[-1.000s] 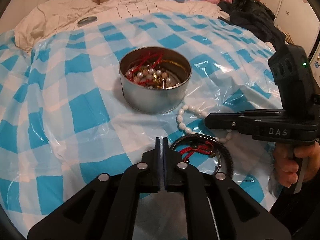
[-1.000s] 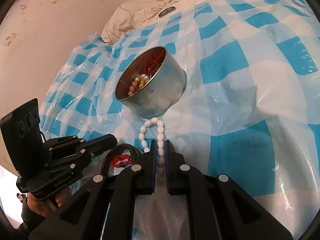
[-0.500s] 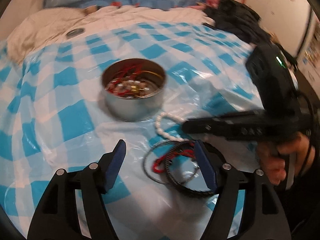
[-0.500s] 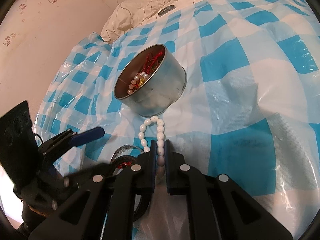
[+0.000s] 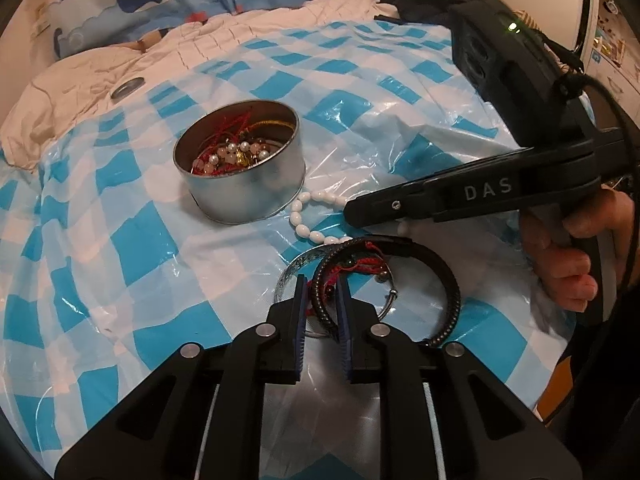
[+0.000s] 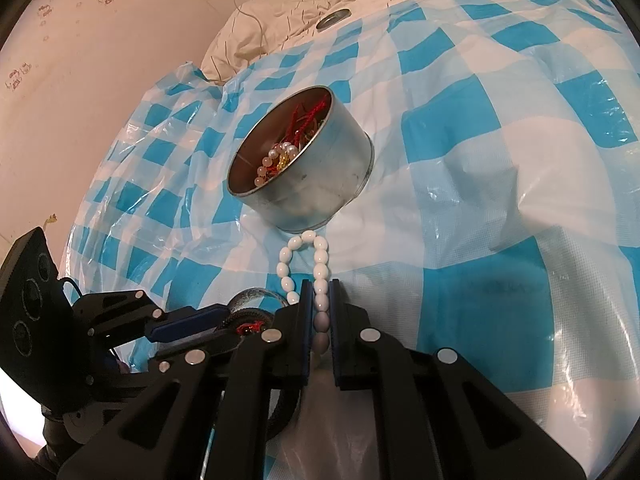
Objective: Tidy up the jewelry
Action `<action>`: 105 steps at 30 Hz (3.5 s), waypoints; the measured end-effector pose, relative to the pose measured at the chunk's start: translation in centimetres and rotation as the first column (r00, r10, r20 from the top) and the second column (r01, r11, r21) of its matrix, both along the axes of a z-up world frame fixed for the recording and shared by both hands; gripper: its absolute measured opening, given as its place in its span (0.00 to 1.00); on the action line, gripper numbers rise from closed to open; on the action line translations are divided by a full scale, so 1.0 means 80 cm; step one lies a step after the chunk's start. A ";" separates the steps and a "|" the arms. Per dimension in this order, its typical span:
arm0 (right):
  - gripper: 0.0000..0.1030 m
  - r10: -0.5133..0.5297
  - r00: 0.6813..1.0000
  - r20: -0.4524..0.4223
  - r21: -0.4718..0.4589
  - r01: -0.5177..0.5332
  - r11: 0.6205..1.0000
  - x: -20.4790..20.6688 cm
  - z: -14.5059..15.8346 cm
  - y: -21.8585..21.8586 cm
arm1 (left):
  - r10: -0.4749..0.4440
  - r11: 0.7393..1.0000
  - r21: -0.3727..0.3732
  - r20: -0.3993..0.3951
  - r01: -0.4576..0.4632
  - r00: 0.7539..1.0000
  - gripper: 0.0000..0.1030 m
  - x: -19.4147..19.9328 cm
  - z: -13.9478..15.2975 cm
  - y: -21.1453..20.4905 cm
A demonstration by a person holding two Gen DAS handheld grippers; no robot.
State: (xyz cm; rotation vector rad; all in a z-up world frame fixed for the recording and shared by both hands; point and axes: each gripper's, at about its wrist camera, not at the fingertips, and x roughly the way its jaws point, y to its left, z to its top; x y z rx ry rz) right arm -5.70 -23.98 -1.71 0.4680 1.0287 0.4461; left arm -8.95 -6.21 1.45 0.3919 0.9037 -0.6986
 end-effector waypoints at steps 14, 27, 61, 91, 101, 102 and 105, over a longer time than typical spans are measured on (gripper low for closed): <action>0.08 -0.013 0.998 0.054 0.060 0.010 0.998 -0.006 0.011 -0.004 | 0.025 0.989 -0.144 -0.076 -0.036 0.997 0.06 0.019 0.022 0.018; 0.08 -0.130 0.963 0.237 0.151 0.095 0.984 -0.023 0.072 -0.044 | 0.202 0.920 -0.322 -0.104 -0.225 0.974 0.06 0.083 0.057 0.046; 0.56 -0.254 0.931 0.264 -0.242 0.319 0.917 -0.023 0.036 -0.031 | 0.591 0.758 -0.303 -0.057 -0.578 0.805 0.78 0.102 0.058 0.045; 0.88 -0.297 0.920 0.257 -0.219 0.355 0.909 -0.030 0.016 -0.033 | 0.583 0.748 -0.319 -0.105 -0.583 0.806 0.91 0.062 0.056 0.039; 0.90 -0.295 0.921 0.256 -0.218 0.352 0.910 -0.029 0.015 -0.033 | 0.587 0.747 -0.307 -0.112 -0.590 0.802 0.92 0.065 0.053 0.038; 0.90 -0.296 0.920 0.256 -0.218 0.353 0.910 -0.029 0.015 -0.033 | 0.587 0.748 -0.305 -0.112 -0.590 0.802 0.92 0.065 0.053 0.037; 0.90 -0.296 0.920 0.256 -0.218 0.353 0.910 -0.029 0.015 -0.033 | 0.585 0.750 -0.301 -0.113 -0.589 0.803 0.92 0.066 0.051 0.036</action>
